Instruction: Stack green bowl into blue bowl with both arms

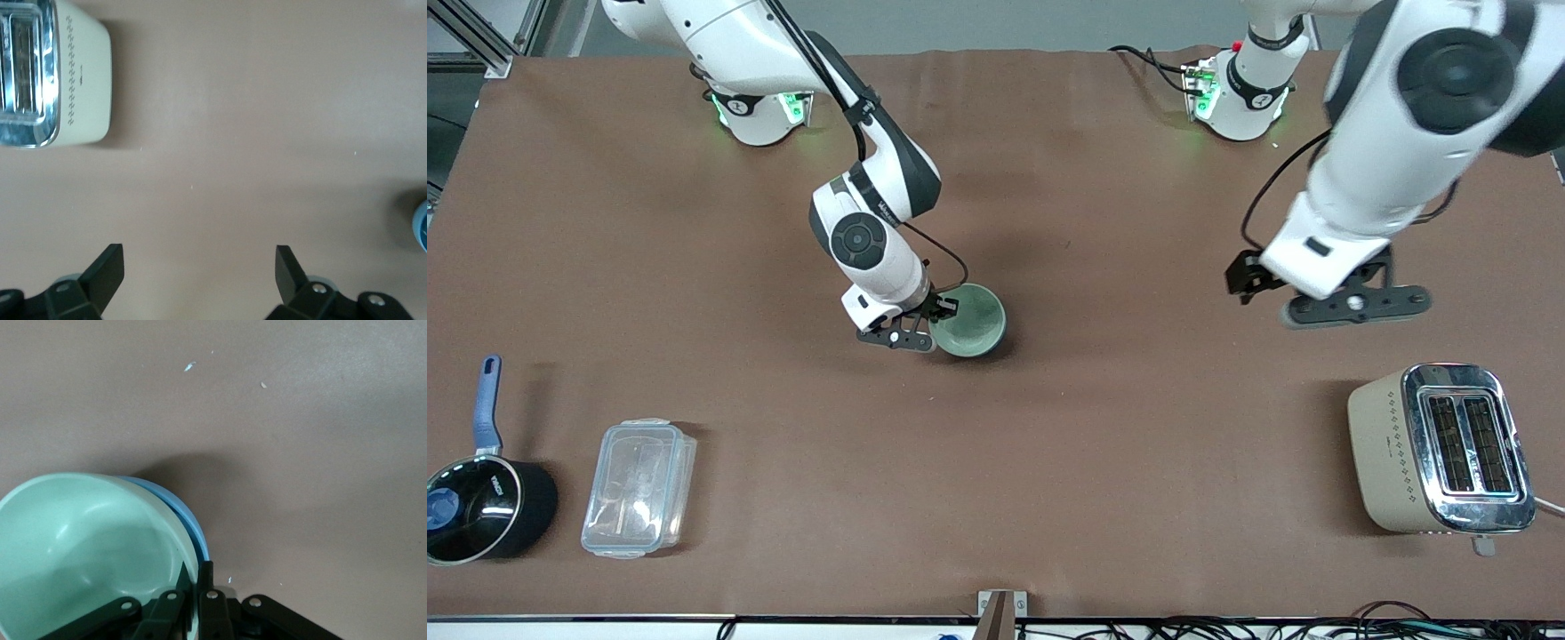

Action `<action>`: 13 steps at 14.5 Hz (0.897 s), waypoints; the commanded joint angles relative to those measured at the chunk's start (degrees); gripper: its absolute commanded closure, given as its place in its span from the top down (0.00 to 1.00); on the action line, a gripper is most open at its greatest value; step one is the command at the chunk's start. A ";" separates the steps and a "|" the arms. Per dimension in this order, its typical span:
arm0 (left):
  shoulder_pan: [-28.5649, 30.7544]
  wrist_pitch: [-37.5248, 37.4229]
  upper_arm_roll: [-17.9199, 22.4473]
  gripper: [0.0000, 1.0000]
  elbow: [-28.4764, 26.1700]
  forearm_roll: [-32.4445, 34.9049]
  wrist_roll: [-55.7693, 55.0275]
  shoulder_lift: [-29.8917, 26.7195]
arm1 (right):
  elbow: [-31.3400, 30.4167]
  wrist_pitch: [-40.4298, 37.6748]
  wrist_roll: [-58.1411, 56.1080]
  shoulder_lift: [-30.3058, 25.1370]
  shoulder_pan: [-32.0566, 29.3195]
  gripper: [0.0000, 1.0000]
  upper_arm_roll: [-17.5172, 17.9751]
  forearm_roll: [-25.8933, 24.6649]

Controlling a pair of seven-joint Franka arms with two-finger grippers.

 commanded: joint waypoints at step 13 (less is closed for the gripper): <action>2.49 -6.91 8.13 1.00 -4.00 -4.32 19.30 -8.60 | 1.81 -16.03 -0.25 -17.06 -7.81 1.00 -1.82 -5.42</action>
